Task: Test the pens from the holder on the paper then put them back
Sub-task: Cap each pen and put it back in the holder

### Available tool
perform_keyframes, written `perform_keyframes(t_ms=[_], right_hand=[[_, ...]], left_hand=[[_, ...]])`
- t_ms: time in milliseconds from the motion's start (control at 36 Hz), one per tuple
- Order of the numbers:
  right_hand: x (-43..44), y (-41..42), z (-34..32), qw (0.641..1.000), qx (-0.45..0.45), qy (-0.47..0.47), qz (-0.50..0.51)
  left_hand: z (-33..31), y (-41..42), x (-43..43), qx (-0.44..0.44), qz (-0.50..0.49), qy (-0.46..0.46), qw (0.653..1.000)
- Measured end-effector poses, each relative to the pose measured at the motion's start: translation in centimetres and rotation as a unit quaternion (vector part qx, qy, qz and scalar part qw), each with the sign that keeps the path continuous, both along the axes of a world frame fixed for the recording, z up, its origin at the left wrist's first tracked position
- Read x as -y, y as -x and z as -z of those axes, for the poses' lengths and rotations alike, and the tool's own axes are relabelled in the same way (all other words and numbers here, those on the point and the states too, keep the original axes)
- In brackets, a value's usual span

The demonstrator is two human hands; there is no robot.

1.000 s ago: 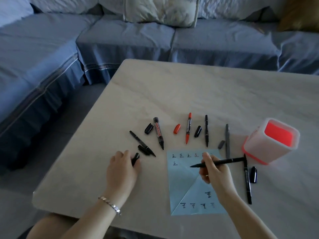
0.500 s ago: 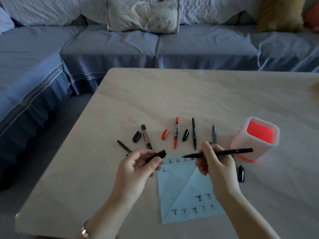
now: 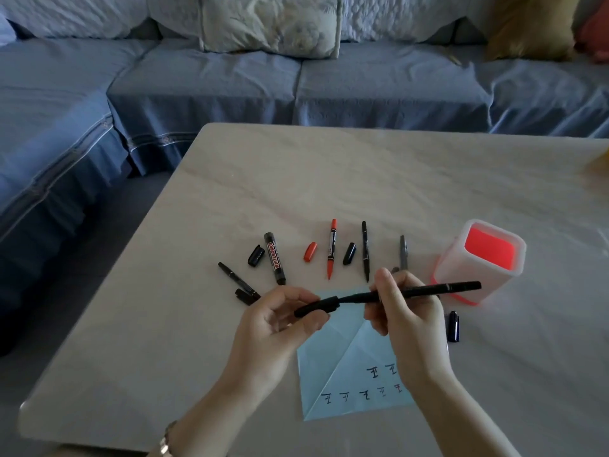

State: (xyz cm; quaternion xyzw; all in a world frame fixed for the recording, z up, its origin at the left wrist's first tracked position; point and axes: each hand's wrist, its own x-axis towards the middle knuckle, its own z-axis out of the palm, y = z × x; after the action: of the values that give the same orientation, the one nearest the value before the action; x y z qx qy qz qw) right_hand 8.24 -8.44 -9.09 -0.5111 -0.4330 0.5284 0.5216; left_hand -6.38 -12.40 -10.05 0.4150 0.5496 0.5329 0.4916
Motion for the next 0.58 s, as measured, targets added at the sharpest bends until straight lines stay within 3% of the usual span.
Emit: perform_keyframes(t_ms=[167, 333, 583], right_hand=[[0.2, 0.4, -0.7, 0.997, -0.023, 0.022, -0.073], [0.1, 0.7, -1.1, 0.997, -0.002, 0.067, -0.041], [-0.2, 1.5, -1.2, 0.999, 0.015, 0.025, -0.039]], left_hand=[[-0.3, -0.1, 0.1, -0.079, 0.040, -0.018, 0.996], [-0.9, -0.5, 0.2, -0.272, 0.109, -0.053, 0.955], [-0.8, -1.1, 0.1, -0.319, 0.067, -0.138, 0.935]])
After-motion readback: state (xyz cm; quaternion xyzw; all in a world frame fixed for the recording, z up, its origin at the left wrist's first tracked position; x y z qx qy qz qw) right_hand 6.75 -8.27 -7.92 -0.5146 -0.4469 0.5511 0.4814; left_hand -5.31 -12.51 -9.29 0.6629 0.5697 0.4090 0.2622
